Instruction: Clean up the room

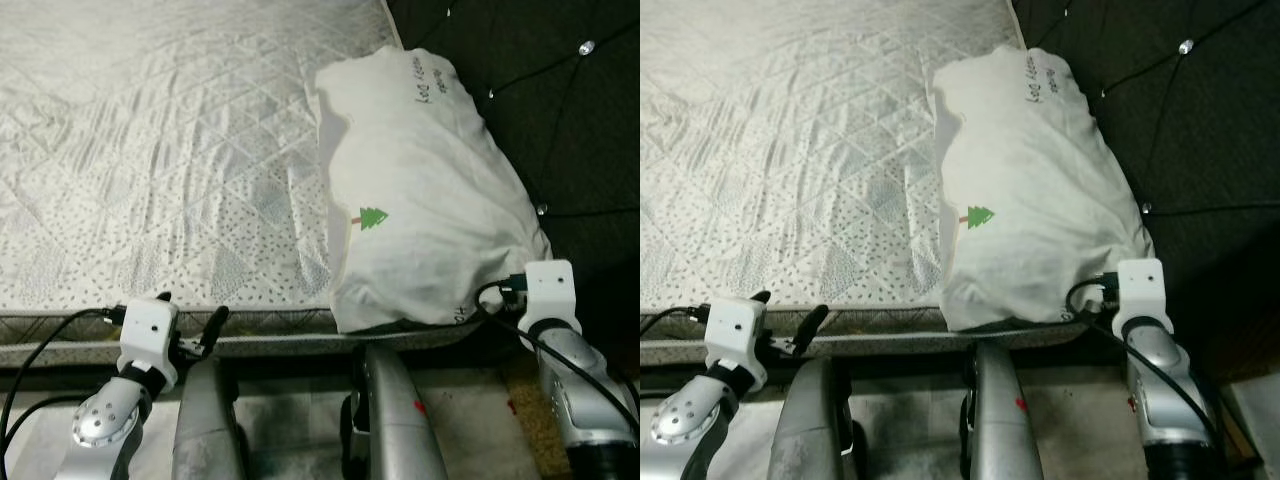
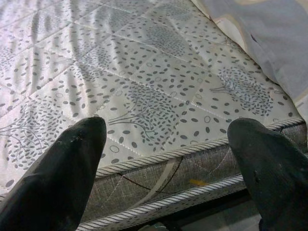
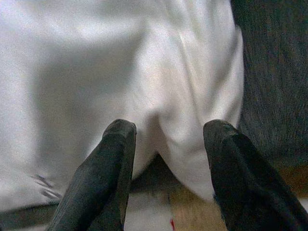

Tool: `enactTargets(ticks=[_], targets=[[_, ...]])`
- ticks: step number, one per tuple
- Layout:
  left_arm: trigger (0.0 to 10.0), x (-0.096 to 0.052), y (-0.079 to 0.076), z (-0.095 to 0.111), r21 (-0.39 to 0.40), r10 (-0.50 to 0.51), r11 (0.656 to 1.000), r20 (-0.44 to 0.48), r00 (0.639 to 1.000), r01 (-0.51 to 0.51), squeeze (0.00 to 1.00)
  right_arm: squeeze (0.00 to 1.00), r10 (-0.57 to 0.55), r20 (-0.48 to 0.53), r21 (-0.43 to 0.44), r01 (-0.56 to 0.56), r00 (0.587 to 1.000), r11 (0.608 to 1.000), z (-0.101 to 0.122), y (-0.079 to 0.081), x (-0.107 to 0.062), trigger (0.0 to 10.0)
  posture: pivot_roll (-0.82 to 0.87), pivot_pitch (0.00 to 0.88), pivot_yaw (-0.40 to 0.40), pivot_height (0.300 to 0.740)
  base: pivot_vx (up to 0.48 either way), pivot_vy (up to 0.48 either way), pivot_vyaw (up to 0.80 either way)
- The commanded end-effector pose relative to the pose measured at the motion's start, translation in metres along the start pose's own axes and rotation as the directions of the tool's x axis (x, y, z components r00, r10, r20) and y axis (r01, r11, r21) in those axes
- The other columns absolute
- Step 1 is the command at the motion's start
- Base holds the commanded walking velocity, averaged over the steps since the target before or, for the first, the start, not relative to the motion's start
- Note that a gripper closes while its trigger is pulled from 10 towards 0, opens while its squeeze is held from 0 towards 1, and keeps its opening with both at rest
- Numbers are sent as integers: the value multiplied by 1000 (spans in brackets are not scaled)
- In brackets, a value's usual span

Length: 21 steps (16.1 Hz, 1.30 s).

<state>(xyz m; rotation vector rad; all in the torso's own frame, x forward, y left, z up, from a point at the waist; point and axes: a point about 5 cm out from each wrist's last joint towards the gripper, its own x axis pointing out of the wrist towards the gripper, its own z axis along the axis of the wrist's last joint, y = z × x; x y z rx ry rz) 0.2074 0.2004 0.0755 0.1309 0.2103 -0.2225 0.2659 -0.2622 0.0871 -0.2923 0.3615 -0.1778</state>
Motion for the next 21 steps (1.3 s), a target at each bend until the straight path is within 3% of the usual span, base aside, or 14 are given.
enactTargets(ticks=[1, 4, 7, 9, 11, 12, 13, 21], targets=[[10000, -1, -2, -2, 4, 0, 1000, -9, 1000, 0, 0, 1000, 20, 72, -24, -18, 997, 1000, 15, 3, -2, 10000, 48, 151, -53, 581, 0, 0, 0], [10000, 3, -4, 4, 10, 13, 1000, 23, 1000, -13, 0, 1000, 5, 209, -25, 0, 978, 1000, 41, 12, -7, 10000, 59, 128, -55, 581, 0, 0, 0], [10000, 4, -2, 8, 3, 43, 999, 46, 998, -43, 0, 1000, -43, 370, 110, 2, 928, 994, 60, 23, -22, 10000, 63, 116, -63, 581, 0, 0, 0], [10000, 8, -5, 10, -11, 52, 999, 57, 997, -52, 0, 1000, -39, 356, 250, -55, 934, 967, 57, 43, -30, 10000, 40, 112, -54, 581, 0, 0, 0], [10000, 13, -10, 11, -34, 43, 999, 65, 997, -41, 0, 1000, 11, 352, 297, -123, 936, 947, 59, 62, -34, 10000, 26, 107, -52, 581, 0, 0, 0], [10000, 15, -13, 12, -50, 26, 999, 74, 997, -22, 0, 565, 87, 379, 315, -216, 921, 924, 63, 74, -38, 10000, 20, 100, -56, 581, 0, 0, 0], [10000, 16, -14, 12, -62, 27, 998, 78, 997, -22, 0, 0, 128, 419, 318, -277, 899, 907, 65, 79, -42, 10000, 14, 102, -57, 581, 0, 0, 0], [10000, 21, -16, 13, -114, 58, 992, 77, 995, -49, 0, 0, 171, 429, 335, -332, 887, 882, 72, 85, -41, 10000, 16, 104, -59, 685, 0, 0, 0]])
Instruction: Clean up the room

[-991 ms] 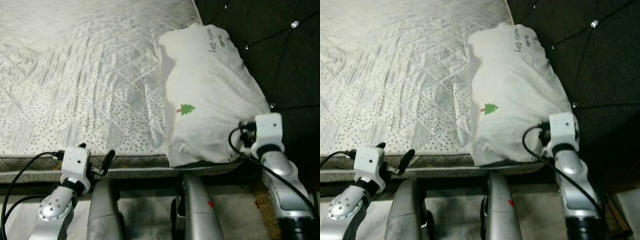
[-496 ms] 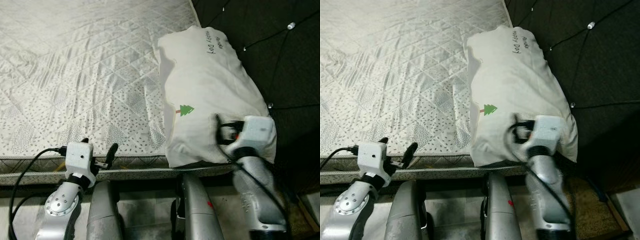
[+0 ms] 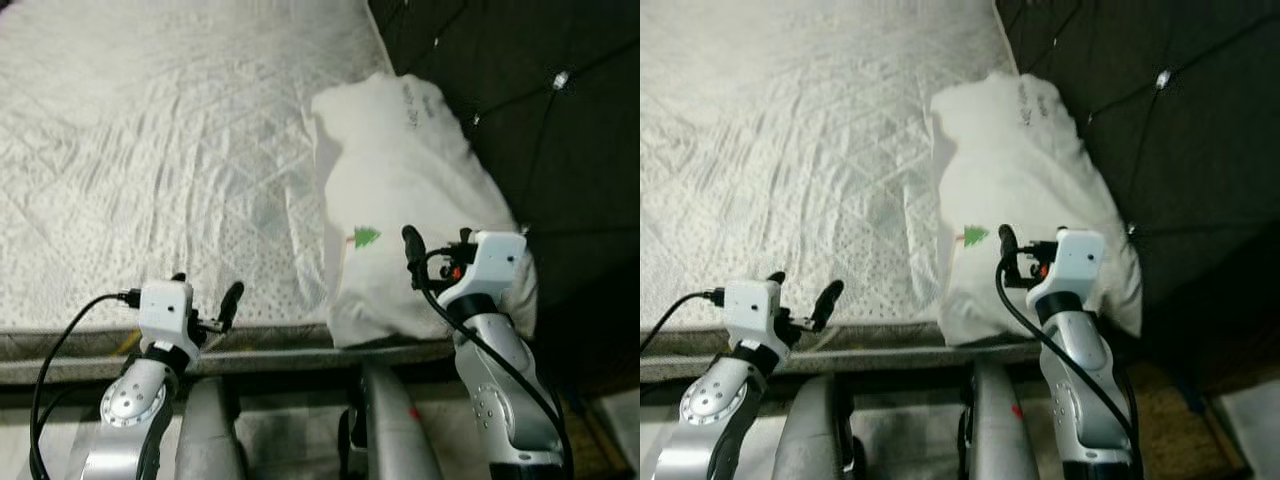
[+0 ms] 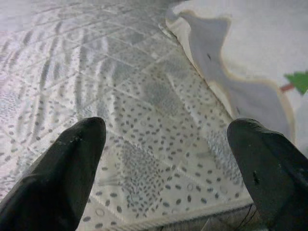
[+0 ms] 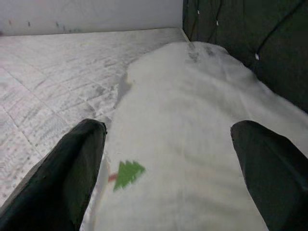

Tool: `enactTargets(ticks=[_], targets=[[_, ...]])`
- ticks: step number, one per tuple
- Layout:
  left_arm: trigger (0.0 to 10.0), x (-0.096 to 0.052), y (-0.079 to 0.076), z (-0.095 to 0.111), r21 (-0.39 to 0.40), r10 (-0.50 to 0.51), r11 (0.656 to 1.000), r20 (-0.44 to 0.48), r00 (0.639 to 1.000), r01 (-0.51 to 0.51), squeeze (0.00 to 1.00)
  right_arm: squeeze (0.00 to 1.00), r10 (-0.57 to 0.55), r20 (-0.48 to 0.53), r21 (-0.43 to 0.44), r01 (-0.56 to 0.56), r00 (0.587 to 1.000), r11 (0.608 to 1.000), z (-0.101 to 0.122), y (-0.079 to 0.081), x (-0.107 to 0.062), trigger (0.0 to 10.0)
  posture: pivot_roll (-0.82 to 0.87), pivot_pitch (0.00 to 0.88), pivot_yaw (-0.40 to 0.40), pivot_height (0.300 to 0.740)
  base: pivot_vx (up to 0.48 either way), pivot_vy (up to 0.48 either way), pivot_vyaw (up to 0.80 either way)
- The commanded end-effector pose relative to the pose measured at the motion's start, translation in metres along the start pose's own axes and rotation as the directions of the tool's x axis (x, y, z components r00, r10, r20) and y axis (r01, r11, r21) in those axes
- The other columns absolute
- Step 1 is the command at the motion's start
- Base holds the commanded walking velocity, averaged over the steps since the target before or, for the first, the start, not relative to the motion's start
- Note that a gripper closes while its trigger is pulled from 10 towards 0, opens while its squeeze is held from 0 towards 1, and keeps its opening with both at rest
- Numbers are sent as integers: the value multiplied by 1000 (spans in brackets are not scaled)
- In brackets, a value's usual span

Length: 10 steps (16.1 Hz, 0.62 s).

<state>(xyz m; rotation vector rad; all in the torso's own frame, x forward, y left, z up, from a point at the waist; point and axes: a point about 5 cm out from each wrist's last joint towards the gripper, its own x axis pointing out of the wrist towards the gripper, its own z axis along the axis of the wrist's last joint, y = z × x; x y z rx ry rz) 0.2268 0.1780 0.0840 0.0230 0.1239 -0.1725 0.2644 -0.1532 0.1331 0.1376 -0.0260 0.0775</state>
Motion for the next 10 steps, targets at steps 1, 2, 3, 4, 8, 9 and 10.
enactTargets(ticks=[1, 2, 3, 4, 8, 9, 10], targets=[[10000, 0, 1, -3, -6, 16, 1000, -18, 1000, -16, 0, 0, 3, 18, -5, -3, 1000, 1000, 6, -1, 2, 10000, 17, 103, -59, 695, 0, 0, 0], [10000, 1, 2, -2, -6, 14, 1000, -16, 1000, -14, 0, 0, 5, 22, -11, -5, 1000, 1000, 8, -2, 7, 10000, 18, 98, -59, 710, 0, 0, 0], [10000, 2, 2, -3, -5, 16, 1000, -17, 1000, -16, 0, 0, 4, 25, -12, -4, 1000, 1000, 8, -3, 8, 10000, 18, 97, -59, 720, 0, 0, 0], [10000, 3, 2, -2, -4, 20, 1000, -15, 1000, -20, 0, 0, -1, 33, -11, 1, 999, 1000, 10, -4, 11, 10000, 18, 96, -58, 735, 0, 0, 0], [10000, 6, 3, -1, -8, 35, 999, -20, 999, -35, 0, 0, -6, 30, -13, 6, 1000, 1000, 9, -6, 11, 10000, 15, 91, -53, 740, 0, 0, 0], [10000, 7, 3, -2, -21, 32, 999, -32, 999, -32, 0, 0, -11, 24, -11, 11, 1000, 1000, 7, -6, 10, 10000, 15, 90, -51, 740, 0, 0, 0], [10000, 8, 3, -1, -33, 23, 999, -34, 999, -24, 0, 0, -11, 21, -11, 11, 1000, 1000, 6, -6, 10, 10000, 15, 91, -50, 740, 0, 0, 0]])
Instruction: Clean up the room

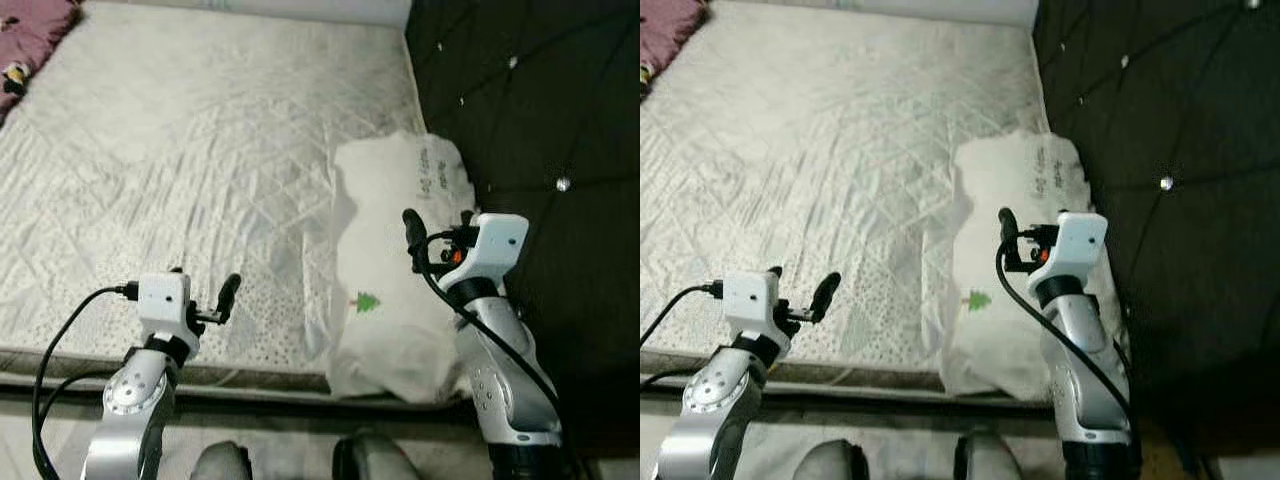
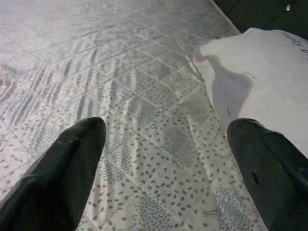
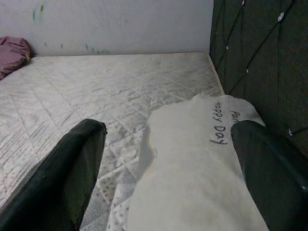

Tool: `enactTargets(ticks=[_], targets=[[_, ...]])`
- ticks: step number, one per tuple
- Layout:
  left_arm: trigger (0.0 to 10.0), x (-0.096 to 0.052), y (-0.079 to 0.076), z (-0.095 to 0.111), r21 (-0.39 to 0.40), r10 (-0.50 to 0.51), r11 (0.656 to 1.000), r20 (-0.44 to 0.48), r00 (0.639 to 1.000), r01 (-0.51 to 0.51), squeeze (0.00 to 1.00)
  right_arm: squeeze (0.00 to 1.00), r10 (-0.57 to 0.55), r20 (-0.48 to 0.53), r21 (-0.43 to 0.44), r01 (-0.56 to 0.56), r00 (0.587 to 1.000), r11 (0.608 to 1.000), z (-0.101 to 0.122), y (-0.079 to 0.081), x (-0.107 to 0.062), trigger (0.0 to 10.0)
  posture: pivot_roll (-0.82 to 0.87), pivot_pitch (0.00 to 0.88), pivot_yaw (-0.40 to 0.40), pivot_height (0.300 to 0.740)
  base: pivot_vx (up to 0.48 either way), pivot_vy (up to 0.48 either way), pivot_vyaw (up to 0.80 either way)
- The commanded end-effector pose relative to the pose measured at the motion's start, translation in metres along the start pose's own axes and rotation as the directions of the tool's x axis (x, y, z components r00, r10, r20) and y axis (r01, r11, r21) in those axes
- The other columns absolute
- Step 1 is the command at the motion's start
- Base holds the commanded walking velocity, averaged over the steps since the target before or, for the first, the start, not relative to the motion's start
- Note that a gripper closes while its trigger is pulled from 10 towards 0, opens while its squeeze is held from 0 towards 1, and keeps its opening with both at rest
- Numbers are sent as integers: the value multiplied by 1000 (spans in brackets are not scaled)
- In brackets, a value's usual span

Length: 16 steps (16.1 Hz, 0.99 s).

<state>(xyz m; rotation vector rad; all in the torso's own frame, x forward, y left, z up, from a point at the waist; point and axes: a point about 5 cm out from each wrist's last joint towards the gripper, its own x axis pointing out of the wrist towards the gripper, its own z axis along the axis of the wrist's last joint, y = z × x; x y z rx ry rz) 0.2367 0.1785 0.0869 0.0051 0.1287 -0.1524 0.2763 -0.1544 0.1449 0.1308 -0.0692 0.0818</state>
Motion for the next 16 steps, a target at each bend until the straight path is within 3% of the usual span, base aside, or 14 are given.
enactTargets(ticks=[1, 7, 9, 12, 16], targets=[[10000, -1, 1, -3, 9, 6, 1000, -14, 1000, -6, 0, 0, -23, -22, 4, 23, 1000, 1000, -6, -5, -3, 10000, 17, 91, -49, 740, 0, 0, 0], [10000, -1, 1, -3, 6, -7, 1000, -17, 1000, 7, 0, 0, -91, -78, 19, 93, 993, 996, -18, -16, -3, 10000, 20, 91, -49, 740, 0, 318, 0], [10000, -1, 1, -4, 9, -11, 1000, -18, 1000, 11, 0, 0, -80, -89, 18, 82, 993, 997, -20, -14, -3, 10000, 24, 89, -52, 740, 0, 444, 0], [10000, -1, 0, -4, 8, -13, 1000, -19, 1000, 14, 0, 0, -78, -91, 21, 80, 993, 997, -21, -14, -3, 10000, 23, 90, -52, 740, 0, 451, -713], [10000, -1, 0, -5, 7, -17, 1000, -22, 1000, 17, 0, 0, -74, -96, 23, 77, 993, 997, -22, -14, -3, 10000, 22, 90, -52, 740, 0, 468, 0]])
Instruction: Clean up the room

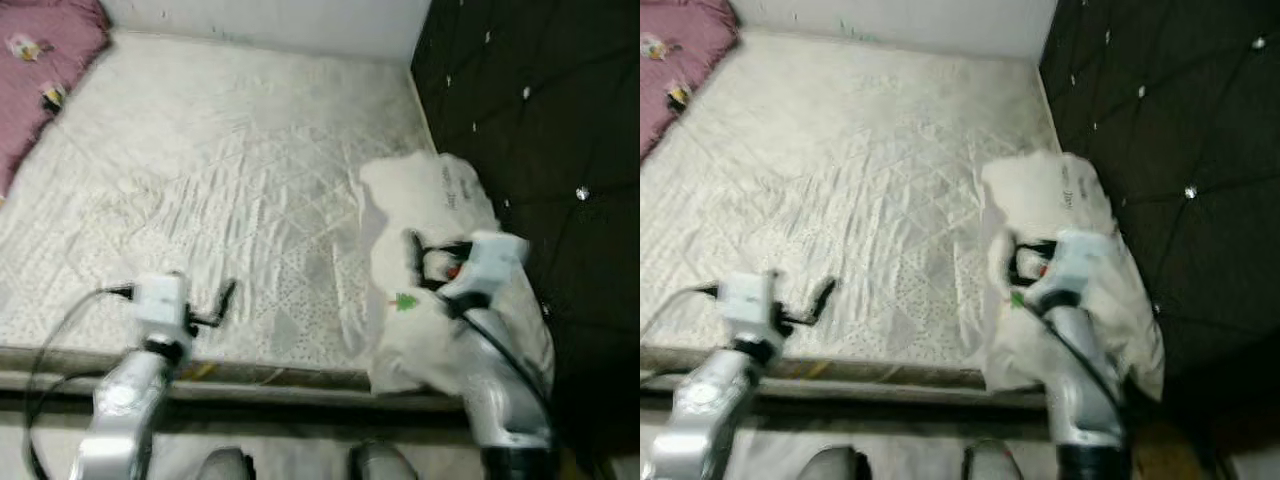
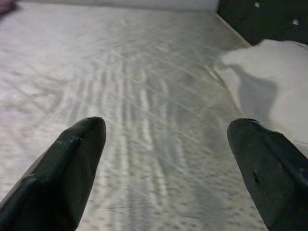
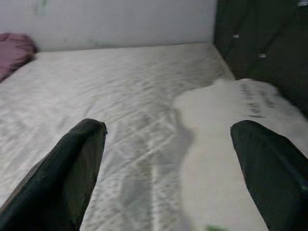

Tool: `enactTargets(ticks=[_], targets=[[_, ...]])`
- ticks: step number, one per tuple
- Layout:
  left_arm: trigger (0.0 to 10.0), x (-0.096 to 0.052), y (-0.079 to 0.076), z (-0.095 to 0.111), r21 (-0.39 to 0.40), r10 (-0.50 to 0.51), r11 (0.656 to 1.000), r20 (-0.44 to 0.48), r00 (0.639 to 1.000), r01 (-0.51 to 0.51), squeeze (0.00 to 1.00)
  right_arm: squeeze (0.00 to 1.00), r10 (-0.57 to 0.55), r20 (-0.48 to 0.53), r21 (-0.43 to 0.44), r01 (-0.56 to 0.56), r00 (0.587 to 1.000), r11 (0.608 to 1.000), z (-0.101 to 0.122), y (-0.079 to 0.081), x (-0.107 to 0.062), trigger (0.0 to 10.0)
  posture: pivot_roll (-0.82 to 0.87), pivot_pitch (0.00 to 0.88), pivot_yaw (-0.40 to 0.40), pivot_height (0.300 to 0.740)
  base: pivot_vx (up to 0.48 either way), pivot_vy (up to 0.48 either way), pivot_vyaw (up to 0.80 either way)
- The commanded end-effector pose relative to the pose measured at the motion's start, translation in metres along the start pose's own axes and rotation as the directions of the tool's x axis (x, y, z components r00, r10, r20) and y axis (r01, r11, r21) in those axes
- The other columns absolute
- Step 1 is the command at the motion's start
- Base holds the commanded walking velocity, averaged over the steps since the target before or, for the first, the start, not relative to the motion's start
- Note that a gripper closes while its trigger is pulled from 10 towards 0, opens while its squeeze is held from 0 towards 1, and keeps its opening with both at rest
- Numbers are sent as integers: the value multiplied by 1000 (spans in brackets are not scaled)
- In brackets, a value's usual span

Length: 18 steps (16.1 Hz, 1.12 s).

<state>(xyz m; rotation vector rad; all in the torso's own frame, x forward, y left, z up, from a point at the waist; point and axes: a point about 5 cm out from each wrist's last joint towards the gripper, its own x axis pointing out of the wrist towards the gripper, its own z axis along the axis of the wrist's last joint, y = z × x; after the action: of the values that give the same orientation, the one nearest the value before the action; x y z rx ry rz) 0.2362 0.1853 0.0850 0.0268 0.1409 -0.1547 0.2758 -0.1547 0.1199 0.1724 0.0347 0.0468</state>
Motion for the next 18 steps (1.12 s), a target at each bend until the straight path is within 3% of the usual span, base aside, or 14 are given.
enactTargets(ticks=[1, 18], targets=[[10000, 0, -7, -3, -14, -17, 1000, -8, 1000, 17, 0, 0, -31, 2, -17, 31, 1000, 999, 2, -10, -1, 10000, 22, 90, -52, 740, 0, 480, 0], [10000, -1, -8, -3, -33, -45, 998, -12, 999, 45, 0, 0, -49, -37, -42, 47, 998, 998, -7, -18, -6, 10000, 21, 105, -49, 740, 0, 480, 0]])
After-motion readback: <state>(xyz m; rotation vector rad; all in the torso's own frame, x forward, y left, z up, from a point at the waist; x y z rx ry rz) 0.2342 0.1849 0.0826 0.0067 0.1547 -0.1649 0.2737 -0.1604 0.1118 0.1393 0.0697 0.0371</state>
